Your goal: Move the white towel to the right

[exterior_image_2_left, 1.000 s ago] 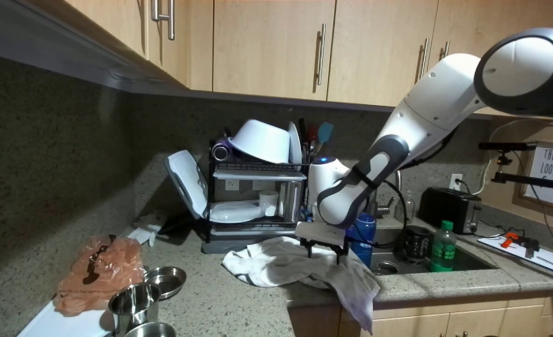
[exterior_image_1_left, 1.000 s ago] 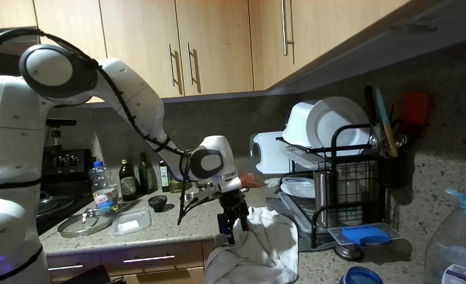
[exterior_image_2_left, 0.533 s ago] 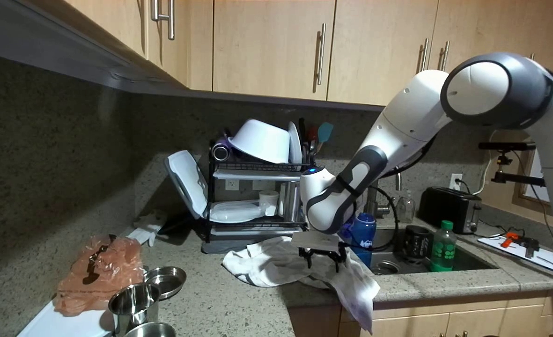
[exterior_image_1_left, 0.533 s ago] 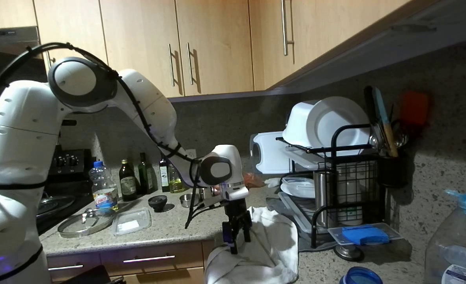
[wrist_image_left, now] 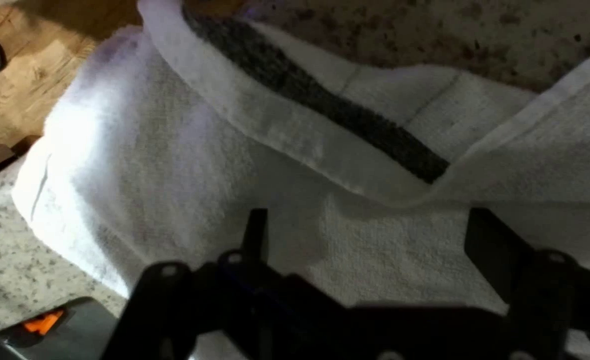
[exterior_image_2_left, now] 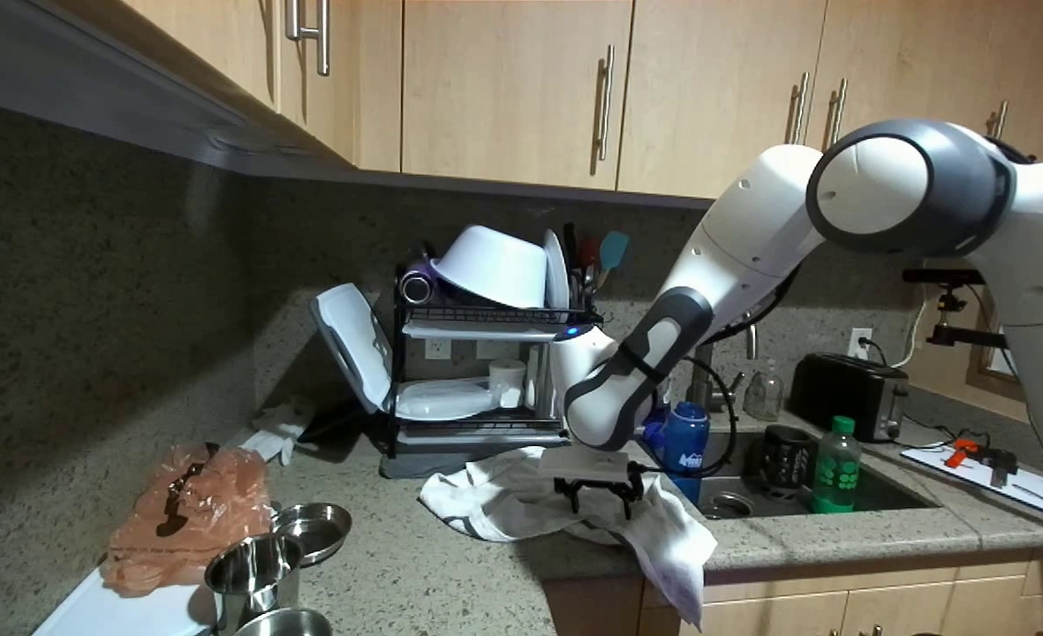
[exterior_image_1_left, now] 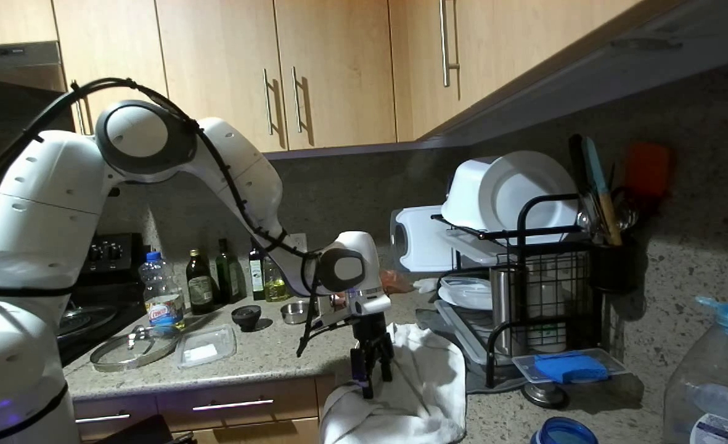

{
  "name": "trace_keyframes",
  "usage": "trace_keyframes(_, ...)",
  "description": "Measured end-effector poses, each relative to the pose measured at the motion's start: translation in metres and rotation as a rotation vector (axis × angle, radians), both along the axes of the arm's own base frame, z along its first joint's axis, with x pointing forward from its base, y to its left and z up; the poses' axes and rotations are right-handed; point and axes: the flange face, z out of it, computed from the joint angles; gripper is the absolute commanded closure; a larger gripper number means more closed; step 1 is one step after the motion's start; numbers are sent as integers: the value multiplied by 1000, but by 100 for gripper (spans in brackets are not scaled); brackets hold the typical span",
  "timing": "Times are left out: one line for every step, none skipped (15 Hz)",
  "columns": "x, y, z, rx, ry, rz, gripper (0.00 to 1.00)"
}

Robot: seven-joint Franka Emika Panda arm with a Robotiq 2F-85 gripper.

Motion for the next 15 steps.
trace_keyframes(1,2,1,-3,0,8,0)
trace_keyframes(2,4,1,-6,0,15,0)
trace_keyframes(3,5,1,-9,0,20,0)
trace_keyframes(3,7,2,-12,0,26,0)
trace_keyframes(4,7,2,-16,0,30,0)
trace_keyframes(4,7,3,-20,0,34,0)
trace_keyframes(4,8,3,-23,0,39,0)
trace_keyframes(4,7,3,-25,0,41,0)
trace_keyframes(4,8,4,-25,-1,42,0)
trace_keyframes(5,8,4,-25,-3,44,0)
trace_keyframes(5,9,5,-26,-6,47,0)
trace_keyframes(6,10,6,-27,-9,50,0)
trace_keyframes(6,10,7,-27,-13,52,0)
trace_keyframes(7,11,9,-27,-17,55,0)
trace_keyframes(7,13,12,-27,-22,58,0)
